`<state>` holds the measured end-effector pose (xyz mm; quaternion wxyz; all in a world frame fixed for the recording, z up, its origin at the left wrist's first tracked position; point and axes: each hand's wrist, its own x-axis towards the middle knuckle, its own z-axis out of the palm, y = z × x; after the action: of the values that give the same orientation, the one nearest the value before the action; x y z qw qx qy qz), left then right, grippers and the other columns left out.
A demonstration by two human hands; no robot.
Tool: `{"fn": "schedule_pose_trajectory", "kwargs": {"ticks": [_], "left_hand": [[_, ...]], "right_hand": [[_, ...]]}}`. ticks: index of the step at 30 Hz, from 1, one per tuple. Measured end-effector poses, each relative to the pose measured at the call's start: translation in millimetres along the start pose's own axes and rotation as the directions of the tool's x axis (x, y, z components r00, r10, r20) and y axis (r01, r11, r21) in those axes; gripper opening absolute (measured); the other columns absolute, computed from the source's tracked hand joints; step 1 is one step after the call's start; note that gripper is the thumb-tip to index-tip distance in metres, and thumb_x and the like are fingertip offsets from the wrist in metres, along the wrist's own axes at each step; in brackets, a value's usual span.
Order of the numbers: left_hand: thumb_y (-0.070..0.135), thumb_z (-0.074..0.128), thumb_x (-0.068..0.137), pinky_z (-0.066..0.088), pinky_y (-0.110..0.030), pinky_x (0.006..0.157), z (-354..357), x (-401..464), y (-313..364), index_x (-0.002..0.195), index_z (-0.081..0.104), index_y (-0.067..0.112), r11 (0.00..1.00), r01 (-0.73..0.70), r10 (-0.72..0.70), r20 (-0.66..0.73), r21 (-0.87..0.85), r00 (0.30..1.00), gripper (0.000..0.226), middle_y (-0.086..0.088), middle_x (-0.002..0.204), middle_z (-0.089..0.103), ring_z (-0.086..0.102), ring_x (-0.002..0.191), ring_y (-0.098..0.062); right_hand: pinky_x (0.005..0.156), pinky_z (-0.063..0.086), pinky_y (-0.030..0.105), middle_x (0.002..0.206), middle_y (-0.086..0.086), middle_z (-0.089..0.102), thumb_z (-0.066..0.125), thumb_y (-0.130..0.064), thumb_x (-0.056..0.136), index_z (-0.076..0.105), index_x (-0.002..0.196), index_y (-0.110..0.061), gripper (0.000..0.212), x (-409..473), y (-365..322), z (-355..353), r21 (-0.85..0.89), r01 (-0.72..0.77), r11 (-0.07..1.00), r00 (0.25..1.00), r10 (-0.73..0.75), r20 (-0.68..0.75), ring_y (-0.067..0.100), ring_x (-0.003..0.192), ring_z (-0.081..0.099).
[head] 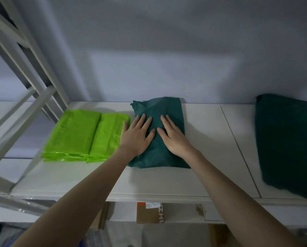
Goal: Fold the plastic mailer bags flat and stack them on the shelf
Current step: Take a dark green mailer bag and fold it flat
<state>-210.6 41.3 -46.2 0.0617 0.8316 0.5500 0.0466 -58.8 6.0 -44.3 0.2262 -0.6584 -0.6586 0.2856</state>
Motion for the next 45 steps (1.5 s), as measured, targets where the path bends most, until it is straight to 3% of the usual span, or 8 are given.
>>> {"fn": "schedule_pose_trajectory", "kwargs": {"ticks": [8, 23, 30, 34, 45], "left_hand": [[0.053, 0.014, 0.097, -0.005, -0.047, 0.116, -4.7, 13.8, -22.1, 0.151, 0.002, 0.028, 0.998, -0.039, 0.037, 0.045, 0.048, 0.998, 0.060, 0.005, 0.159, -0.004, -0.007, 0.146, -0.014], [0.051, 0.012, 0.098, -0.006, -0.047, 0.115, -8.8, 25.5, -43.6, 0.151, -0.004, 0.023, 0.993, -0.109, 0.103, 0.102, 0.055, 0.989, 0.061, 0.001, 0.159, -0.010, -0.011, 0.145, -0.016], [0.050, 0.025, 0.096, -0.002, -0.050, 0.115, -23.5, 32.9, -31.4, 0.148, 0.017, 0.018, 0.991, -0.115, 0.113, 0.035, 0.070, 0.993, 0.062, -0.003, 0.159, 0.004, -0.001, 0.146, -0.018], [0.045, 0.025, 0.097, -0.006, -0.047, 0.116, -30.0, 38.6, -8.2, 0.150, 0.012, 0.017, 0.980, -0.191, 0.195, -0.068, 0.062, 0.978, 0.062, -0.001, 0.159, 0.000, -0.006, 0.146, -0.015], [0.046, 0.016, 0.098, -0.013, -0.047, 0.114, -14.3, 45.3, 147.0, 0.151, 0.000, 0.018, 0.960, -0.280, 0.281, -0.022, 0.012, 0.960, 0.061, 0.000, 0.159, -0.010, -0.014, 0.145, -0.016]], "right_hand": [[0.119, 0.006, 0.045, 0.158, -0.008, -0.011, 0.015, -0.041, 0.101, -0.003, 0.150, -0.020, 0.056, 15.4, -10.6, 18.7, -0.333, -0.006, 0.943, 0.998, -0.013, -0.055, 0.010, 0.145, -0.005], [0.118, 0.006, 0.047, 0.158, -0.007, -0.006, 0.013, -0.040, 0.101, -0.005, 0.150, -0.019, 0.056, 27.9, -27.6, 28.8, -0.443, -0.085, 0.893, 0.996, 0.064, -0.062, 0.010, 0.146, 0.002], [0.119, 0.007, 0.044, 0.159, -0.003, -0.001, 0.017, -0.042, 0.101, -0.001, 0.151, -0.016, 0.059, 24.4, -32.0, 19.6, -0.438, -0.105, 0.893, 0.993, 0.073, -0.091, 0.011, 0.146, 0.004], [0.118, 0.006, 0.043, 0.159, -0.001, 0.006, 0.018, -0.042, 0.101, 0.004, 0.151, -0.015, 0.059, 16.9, -20.9, -2.9, -0.391, -0.133, 0.911, 0.979, 0.059, -0.196, 0.012, 0.145, 0.006], [0.118, 0.006, 0.045, 0.159, 0.004, 0.007, 0.021, -0.035, 0.102, 0.008, 0.150, -0.010, 0.056, -58.4, 79.9, -142.1, -0.479, -0.267, 0.836, 0.929, 0.091, -0.358, 0.015, 0.146, 0.007]]}}
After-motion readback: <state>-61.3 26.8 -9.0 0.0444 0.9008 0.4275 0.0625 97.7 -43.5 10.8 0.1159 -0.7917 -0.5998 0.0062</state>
